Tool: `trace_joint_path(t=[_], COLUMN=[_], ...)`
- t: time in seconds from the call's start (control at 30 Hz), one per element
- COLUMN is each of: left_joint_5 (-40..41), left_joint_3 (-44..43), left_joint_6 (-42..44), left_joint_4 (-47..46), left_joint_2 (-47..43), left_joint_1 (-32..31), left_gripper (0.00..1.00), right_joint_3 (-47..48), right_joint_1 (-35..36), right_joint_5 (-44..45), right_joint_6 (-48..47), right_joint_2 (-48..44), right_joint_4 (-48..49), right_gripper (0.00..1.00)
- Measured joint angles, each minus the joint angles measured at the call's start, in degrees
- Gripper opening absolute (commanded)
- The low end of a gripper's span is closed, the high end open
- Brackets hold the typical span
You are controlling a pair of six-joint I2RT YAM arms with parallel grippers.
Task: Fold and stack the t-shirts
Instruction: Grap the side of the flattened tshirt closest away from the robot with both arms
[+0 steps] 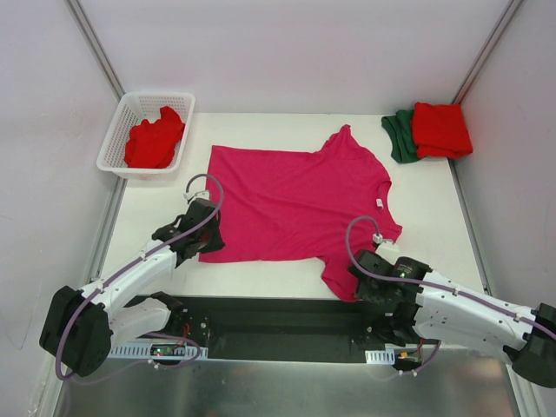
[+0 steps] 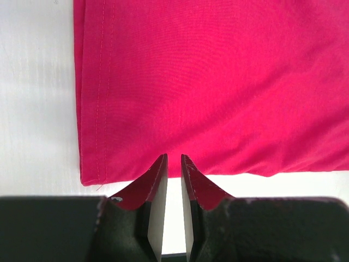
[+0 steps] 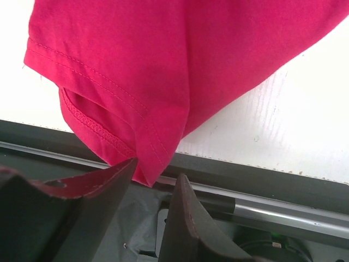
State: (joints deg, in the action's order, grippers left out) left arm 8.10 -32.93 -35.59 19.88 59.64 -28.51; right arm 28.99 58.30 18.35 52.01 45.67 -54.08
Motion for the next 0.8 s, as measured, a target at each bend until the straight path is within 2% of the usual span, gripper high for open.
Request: trace_joint_path(t=[0.33, 0.4, 0.47, 0.5, 0.53, 0.6, 0.67, 0.8], left_joint_5=[0.07, 0.15, 0.59, 1.11, 1.7, 3.06, 4.46, 5.2], left_joint_3=[-0.07, -0.07, -0.07, -0.07, -0.11, -0.37, -0.48, -0.37], left_joint_6=[0.31, 0.37, 0.48, 0.52, 0.66, 0.96, 0.74, 0.17], left_joint_4=[0.02, 0.02, 0.09, 0.15, 0.48, 1.68, 3.04, 5.22], left_joint_2=[-0.04, -0.13, -0.37, -0.7, -1.09, -1.97, -3.1, -5.75], left_joint_1=[0.0, 0.0, 0.0, 0.0, 0.0, 0.0, 0.15, 2.54], left_gripper=[0.16, 0.16, 0.24, 0.33, 0.49, 0.6, 0.66, 0.67], right_joint_3=[-0.79, -0.79, -0.79, -0.79, -0.79, -0.79, -0.79, -0.79], right_joint_1=[0.07, 0.09, 0.09, 0.09, 0.09, 0.09, 0.09, 0.09], right_joint_5=[-0.85, -0.85, -0.85, -0.85, -0.85, -0.85, -0.92, -1.14], right_joint_6=[0.07, 0.07, 0.02, 0.02, 0.02, 0.02, -0.02, -0.44], right_joint_2=[0.9, 0.9, 0.92, 0.94, 1.01, 1.27, 1.6, 2.38], right_joint_4=[1.79, 1.88, 1.95, 1.97, 2.03, 2.12, 2.49, 3.1], right_gripper=[0.01, 0.01, 0.01, 0.01, 0.01, 0.01, 0.01, 0.01])
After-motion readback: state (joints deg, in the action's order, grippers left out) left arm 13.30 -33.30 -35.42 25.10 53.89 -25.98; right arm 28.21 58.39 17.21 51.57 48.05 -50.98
